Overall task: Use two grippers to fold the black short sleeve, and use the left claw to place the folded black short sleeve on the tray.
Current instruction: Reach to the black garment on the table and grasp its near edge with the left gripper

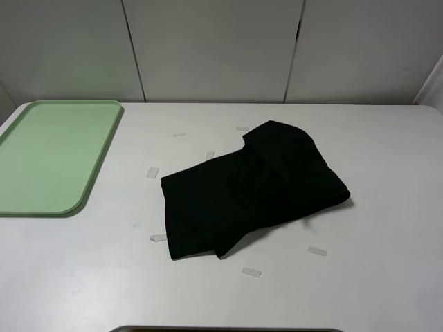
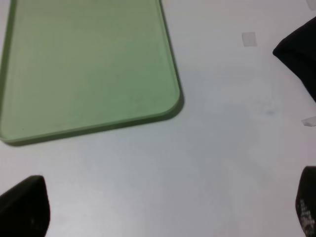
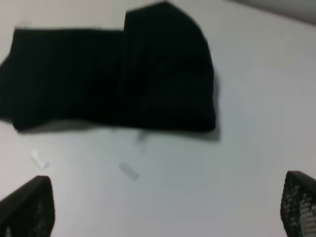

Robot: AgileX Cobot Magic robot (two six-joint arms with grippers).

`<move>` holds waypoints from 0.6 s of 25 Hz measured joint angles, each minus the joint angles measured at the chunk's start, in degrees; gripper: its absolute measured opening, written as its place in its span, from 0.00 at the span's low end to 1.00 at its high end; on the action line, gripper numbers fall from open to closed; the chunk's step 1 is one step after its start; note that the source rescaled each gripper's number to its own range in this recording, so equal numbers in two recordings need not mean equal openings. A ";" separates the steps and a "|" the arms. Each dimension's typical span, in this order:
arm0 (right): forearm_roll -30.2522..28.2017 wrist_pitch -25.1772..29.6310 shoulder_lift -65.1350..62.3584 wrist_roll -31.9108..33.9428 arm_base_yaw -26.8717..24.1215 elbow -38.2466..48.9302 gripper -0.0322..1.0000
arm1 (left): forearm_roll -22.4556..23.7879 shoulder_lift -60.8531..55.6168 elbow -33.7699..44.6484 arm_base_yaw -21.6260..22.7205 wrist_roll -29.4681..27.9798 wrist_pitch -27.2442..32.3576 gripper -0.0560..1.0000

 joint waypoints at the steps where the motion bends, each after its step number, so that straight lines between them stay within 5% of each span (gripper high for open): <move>1: 0.00 -1.26 0.00 0.00 0.00 0.17 1.00 | 0.00 0.00 0.00 0.00 0.00 0.00 1.00; 15: 0.00 -5.93 0.00 0.00 0.00 2.17 1.00 | 0.00 0.00 0.00 0.00 0.00 0.00 1.00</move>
